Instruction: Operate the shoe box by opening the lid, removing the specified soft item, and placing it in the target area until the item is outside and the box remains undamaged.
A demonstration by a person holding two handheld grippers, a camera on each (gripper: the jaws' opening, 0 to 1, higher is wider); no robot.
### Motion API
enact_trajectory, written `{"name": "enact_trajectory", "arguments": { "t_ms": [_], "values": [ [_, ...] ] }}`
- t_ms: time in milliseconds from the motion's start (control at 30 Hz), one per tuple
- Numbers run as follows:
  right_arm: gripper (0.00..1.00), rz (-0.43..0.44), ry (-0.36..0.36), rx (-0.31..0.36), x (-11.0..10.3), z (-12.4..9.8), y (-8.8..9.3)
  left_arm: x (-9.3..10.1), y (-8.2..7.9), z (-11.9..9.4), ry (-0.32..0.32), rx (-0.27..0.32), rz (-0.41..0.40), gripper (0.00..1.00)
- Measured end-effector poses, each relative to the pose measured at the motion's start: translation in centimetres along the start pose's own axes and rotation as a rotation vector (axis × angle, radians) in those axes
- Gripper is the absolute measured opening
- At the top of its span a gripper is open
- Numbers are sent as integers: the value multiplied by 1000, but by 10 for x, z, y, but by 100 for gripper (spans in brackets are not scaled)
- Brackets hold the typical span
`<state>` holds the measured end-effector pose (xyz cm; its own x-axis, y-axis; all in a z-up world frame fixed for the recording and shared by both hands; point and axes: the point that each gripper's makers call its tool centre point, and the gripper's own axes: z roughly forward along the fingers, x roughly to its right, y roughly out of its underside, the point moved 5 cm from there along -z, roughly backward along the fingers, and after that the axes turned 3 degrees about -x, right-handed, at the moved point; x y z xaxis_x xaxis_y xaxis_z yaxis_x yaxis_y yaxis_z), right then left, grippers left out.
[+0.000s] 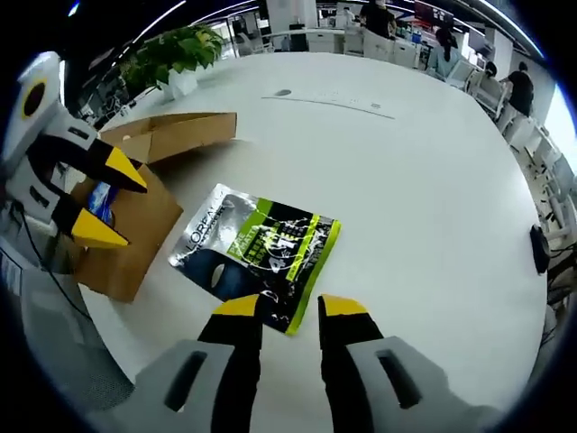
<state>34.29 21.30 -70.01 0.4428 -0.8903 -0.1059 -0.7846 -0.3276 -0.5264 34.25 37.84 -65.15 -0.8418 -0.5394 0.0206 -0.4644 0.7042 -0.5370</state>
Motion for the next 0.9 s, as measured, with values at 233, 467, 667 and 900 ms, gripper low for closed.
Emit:
{"name": "enact_trajectory", "arguments": {
  "t_ms": [233, 467, 667, 900],
  "values": [
    [26, 12, -17, 86, -16, -25, -14, -2, 8, -23, -3, 70, -27, 37],
    [29, -4, -40, 131, -38, -43, -22, -8, 22, -45, -17, 130, -66, 44],
    [31, -29, -70, 157, -58, -52, -29, -17, 37, -64, -52, 185, -103, 48],
    [33, -66, -108, 172, -80, -56, -38, -25, 57, -81, -76, 220, -145, 54]
  ]
}}
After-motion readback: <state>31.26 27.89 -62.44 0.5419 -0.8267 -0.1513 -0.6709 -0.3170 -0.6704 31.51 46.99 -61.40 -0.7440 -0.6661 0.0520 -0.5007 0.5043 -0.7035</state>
